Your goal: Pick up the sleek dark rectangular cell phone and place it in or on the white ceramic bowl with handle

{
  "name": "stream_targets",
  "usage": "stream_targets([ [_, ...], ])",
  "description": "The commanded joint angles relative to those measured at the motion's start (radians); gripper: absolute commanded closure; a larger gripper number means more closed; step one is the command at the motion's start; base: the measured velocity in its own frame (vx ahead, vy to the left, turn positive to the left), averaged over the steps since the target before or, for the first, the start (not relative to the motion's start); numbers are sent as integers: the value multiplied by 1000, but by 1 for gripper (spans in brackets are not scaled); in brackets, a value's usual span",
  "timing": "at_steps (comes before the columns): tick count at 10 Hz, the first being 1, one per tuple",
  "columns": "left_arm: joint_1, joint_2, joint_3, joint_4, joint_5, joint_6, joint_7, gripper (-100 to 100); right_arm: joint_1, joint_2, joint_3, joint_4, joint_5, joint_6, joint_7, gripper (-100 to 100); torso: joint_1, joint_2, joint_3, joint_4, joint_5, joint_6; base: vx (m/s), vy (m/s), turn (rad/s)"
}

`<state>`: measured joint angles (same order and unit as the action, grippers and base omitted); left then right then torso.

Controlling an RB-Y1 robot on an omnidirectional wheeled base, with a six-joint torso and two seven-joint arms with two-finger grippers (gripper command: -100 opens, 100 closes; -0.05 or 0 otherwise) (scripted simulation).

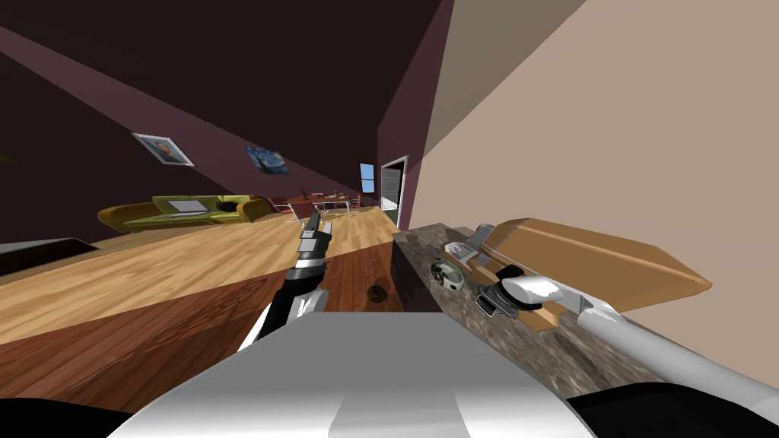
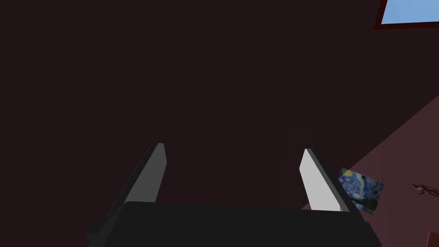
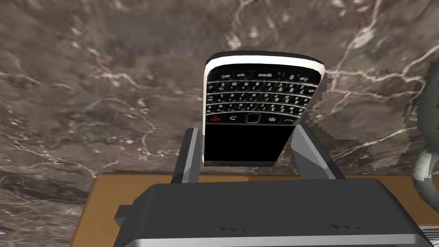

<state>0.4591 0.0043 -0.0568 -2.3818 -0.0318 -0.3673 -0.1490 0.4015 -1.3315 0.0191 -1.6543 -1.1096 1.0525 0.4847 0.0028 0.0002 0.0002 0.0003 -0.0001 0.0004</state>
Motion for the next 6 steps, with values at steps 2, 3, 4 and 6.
stream_targets([
  [2, 0, 0, 0, 0, 0, 0, 0, 0, -17, -46, -17, -3, -10, -15, -4, 100, 0, 2, 1, 1, 1, 0, -49, 1, -58],
  [3, 0, 0, 0, 0, 0, 0, 0, 0, -25, -77, -22, -8, -23, -27, -6, 100, 0, 3, 2, 1, 1, 0, -50, 1, -71],
  [4, 0, 0, 0, 0, 0, 0, 0, 0, -28, -94, -24, -11, -32, -32, -8, 100, 0, 3, 2, 1, 1, -1, -33, -3, -44],
  [6, 0, 0, 0, 0, 0, 0, 0, 0, -34, -130, -27, -20, -52, -42, -12, 100, 0, 2, 1, 1, 1, -1, -17, -1, -46],
])
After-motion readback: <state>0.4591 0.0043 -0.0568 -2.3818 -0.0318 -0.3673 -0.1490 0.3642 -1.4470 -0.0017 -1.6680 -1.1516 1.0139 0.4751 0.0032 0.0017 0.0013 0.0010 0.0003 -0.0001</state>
